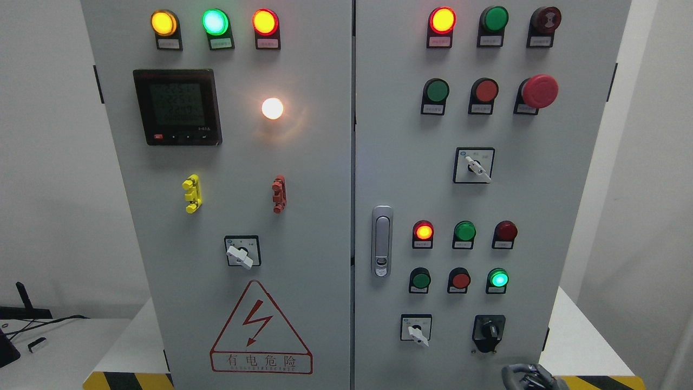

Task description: Trip black knob to open circuit

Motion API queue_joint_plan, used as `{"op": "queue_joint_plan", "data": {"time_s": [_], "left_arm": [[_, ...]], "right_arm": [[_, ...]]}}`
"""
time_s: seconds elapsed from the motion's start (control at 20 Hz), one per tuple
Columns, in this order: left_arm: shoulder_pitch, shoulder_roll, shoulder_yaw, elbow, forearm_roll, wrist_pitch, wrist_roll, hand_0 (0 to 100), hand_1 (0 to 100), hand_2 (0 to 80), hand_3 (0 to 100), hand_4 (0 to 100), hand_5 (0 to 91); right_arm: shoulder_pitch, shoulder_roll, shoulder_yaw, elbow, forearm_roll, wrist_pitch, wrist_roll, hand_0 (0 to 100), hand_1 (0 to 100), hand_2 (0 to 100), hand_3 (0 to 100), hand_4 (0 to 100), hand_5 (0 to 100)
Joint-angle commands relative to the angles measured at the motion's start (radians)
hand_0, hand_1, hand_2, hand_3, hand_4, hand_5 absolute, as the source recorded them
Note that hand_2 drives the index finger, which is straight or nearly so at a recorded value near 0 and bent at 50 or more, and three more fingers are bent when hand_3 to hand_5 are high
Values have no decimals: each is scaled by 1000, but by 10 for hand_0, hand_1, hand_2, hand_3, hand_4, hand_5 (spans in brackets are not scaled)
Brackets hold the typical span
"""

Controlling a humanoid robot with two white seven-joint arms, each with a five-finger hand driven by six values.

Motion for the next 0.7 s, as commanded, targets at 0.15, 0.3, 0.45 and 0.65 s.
{"op": "queue_joint_plan", "data": {"time_s": [0.15,0.3,0.45,0.65], "left_arm": [[0,0,0,0,-31,-1,1,120,389,0,0,0,0],[0,-1,0,0,-31,-1,1,120,389,0,0,0,0],[0,0,0,0,-31,-1,1,120,389,0,0,0,0],[0,0,0,0,-31,-1,1,120,389,0,0,0,0]], "right_arm": [[166,-2,-91,-158,-8,-4,47,272,292,422,592,536,501],[212,2,-120,-201,-10,-4,75,184,214,358,505,465,435],[258,4,-152,-241,-25,-21,104,144,201,335,472,434,400],[318,2,-179,-295,-79,-27,107,109,167,319,465,422,381]]}}
